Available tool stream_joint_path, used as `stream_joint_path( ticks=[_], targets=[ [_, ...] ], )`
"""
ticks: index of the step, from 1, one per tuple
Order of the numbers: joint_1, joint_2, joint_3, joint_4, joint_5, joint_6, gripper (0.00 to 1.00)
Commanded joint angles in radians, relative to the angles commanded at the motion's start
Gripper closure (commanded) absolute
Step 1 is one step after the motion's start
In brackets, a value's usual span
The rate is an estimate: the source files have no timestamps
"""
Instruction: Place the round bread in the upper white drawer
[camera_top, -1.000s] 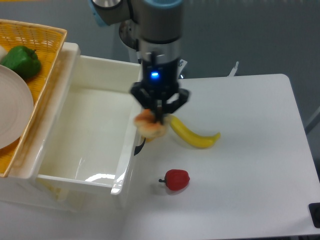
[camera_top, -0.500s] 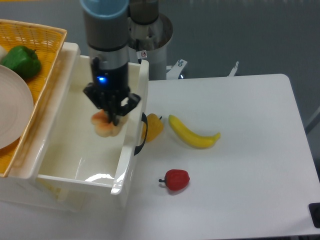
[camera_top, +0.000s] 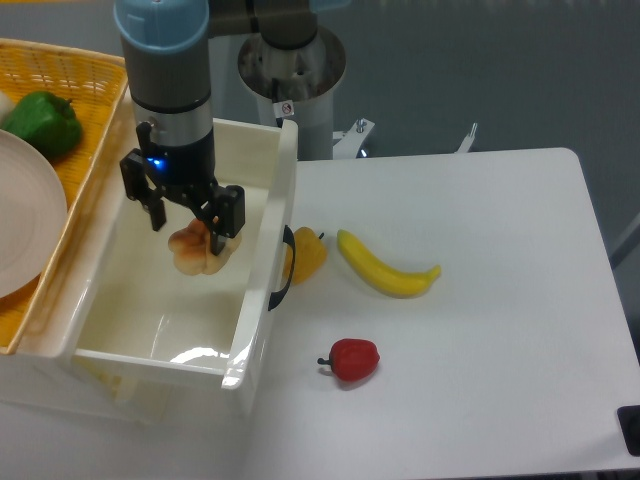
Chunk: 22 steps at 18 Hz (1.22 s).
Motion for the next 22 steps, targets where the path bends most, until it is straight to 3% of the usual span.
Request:
stream_joint_path(
  ticks=[18,22],
  targets=[
    [0.009,0.006,0.002,-0.005,-0.009,0.009,0.0],
    [0.066,0.02,0.003,0.0,0.0,0.027,0.0]
  ],
)
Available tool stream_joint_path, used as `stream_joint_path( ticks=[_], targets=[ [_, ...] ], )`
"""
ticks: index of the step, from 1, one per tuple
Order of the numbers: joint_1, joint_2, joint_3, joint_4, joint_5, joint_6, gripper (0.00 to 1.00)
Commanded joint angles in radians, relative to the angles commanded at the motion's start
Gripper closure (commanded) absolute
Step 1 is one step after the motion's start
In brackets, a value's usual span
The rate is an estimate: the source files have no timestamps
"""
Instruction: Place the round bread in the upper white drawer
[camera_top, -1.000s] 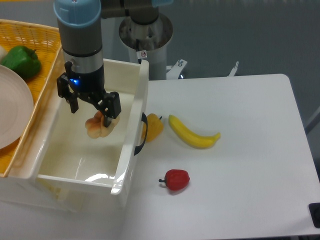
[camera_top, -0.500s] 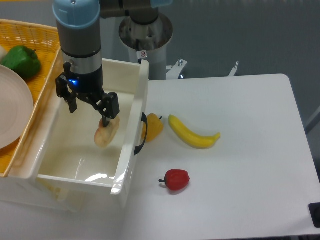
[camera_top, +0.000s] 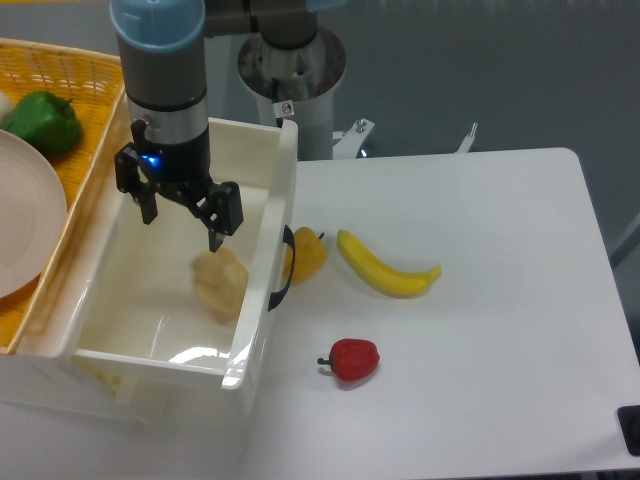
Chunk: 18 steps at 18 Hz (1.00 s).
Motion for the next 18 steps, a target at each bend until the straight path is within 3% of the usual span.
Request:
stream_joint_path(
  ticks=[7,11,15,18],
  targets=[
    [0.248,0.017,-0.005,-0.003,0.026,0.077,0.0],
    [0.388,0.015,-0.017,-0.001,0.028,0.334,0.0],
    [0.491,0.006,-0.063,0.009,0.034,0.464,0.0],
    [0.594,-0.032,-0.083,0.009,0.044,0.699,0.0]
  ],
)
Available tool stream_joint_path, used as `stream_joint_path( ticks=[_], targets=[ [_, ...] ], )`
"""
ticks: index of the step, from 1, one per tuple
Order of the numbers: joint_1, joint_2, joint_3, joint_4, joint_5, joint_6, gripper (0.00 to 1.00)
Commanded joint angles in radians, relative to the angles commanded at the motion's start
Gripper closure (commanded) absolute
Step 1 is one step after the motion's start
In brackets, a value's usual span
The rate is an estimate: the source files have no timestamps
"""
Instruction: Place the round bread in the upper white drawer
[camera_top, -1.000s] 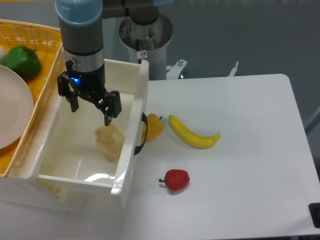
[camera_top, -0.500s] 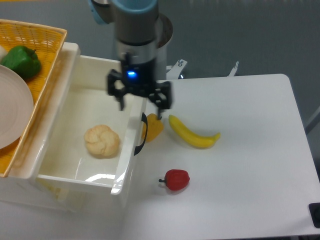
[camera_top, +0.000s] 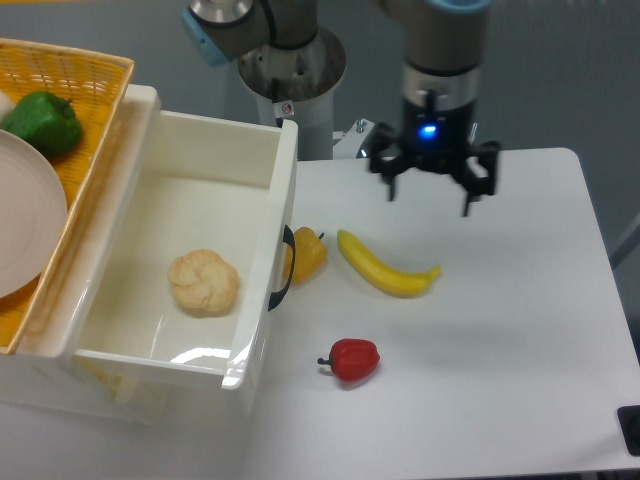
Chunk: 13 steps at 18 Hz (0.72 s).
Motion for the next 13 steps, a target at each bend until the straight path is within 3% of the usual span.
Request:
stream_joint_path(
  ticks=[5,8,13],
  targets=[
    [0.092,-0.135,0.034,0.043,0.052,0.264,0.0],
    [0.111,-0.187,0.048,0.045,0.072,0.395,0.0],
    [0.114,-0.282,0.08,0.087,0.103,0.455,0.0]
  ],
)
